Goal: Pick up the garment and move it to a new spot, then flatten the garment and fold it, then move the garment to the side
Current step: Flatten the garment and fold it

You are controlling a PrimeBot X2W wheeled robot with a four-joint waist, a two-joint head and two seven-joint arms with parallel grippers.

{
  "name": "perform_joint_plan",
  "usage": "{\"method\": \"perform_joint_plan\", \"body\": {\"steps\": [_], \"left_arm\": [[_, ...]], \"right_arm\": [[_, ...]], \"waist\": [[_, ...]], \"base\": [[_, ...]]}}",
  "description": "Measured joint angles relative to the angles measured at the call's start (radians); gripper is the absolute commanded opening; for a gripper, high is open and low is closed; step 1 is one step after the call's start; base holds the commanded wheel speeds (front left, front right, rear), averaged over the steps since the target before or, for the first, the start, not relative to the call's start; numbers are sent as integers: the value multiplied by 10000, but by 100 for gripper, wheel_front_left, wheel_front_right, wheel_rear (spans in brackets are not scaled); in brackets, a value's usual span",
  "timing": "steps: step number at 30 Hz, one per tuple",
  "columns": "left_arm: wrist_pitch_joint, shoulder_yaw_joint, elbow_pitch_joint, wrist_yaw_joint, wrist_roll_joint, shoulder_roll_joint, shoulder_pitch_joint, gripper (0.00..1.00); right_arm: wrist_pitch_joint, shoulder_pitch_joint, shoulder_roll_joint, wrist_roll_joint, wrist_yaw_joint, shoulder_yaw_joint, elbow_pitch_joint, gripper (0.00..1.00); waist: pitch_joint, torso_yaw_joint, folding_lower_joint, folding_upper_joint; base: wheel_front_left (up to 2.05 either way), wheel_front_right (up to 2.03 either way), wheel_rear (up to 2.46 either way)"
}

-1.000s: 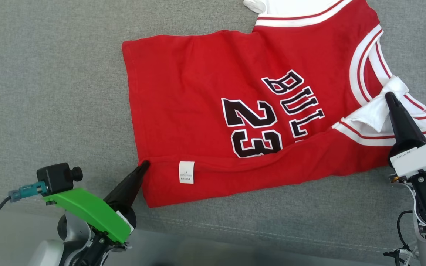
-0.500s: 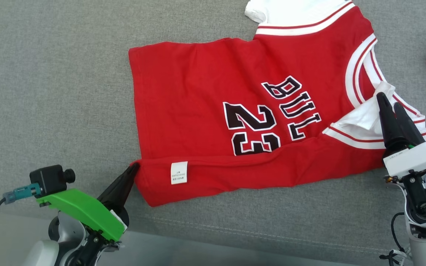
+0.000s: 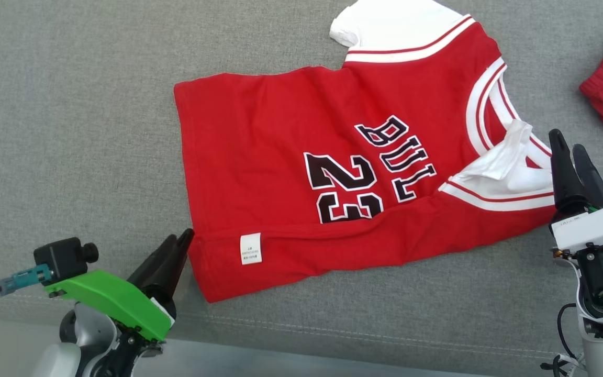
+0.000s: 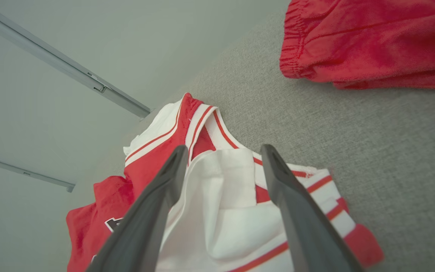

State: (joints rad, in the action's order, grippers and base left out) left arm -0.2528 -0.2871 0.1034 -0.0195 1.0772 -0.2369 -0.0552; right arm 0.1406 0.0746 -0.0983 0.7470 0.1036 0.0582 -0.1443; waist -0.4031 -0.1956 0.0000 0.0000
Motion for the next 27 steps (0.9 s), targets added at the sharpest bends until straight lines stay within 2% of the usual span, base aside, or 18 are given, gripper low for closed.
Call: {"method": "perform_joint_plan", "body": {"steps": [1, 2, 5, 7, 10, 12, 15, 18, 23, 27], "left_arm": [[92, 44, 0, -29, -44, -4, 12, 88], [190, 117, 4, -77, -176, -6, 39, 100], [631, 504, 232, -163, -232, 150, 330, 100], [813, 612, 454, -171, 199, 575, 542, 100], [825, 408, 723, -173, 796, 1177, 898, 100], [796, 198, 800, -171, 1016, 1381, 1186, 100], [777, -25, 890, -174, 1101, 1538, 1625, 100], [708, -150, 1032, -217, 1653, 1707, 1958, 100], [690, -240, 888, -263, 2215, 1741, 2272, 100], [694, -263, 577, -351, 2207, 1733, 2301, 100]], "right_arm": [[-82, -4, -2, -8, -48, 27, -4, 100], [-182, -17, -12, -50, -67, 48, -12, 100], [-479, -177, -44, -196, -153, 174, -61, 100], [-552, -427, -42, -199, -153, 222, -67, 100], [-623, -826, 17, -180, -155, 265, -71, 100], [-623, -1061, 36, -174, -155, 257, -46, 100], [-709, -1416, 36, -174, -155, 270, 44, 100], [-738, -1718, 82, -167, -153, 336, 69, 100], [-740, -2014, 171, -75, -165, 255, 349, 100], [-736, -2113, 207, -63, -244, 84, 556, 100]], "waist": [[59, 11, 0, 0], [123, 21, 0, 0], [412, 60, 0, 0], [566, 79, 0, 0], [781, 107, 0, 0], [900, 129, 0, 0], [1049, 167, 0, 0], [1128, 207, 0, 0], [1122, 204, 0, 0], [1053, 181, 0, 0]], "base": [[0, 0, 0], [0, 0, 0], [0, 0, 0], [0, 0, 0], [0, 0, 0], [0, 0, 0], [0, 0, 0], [0, 0, 0], [0, 0, 0], [0, 0, 0]]}}
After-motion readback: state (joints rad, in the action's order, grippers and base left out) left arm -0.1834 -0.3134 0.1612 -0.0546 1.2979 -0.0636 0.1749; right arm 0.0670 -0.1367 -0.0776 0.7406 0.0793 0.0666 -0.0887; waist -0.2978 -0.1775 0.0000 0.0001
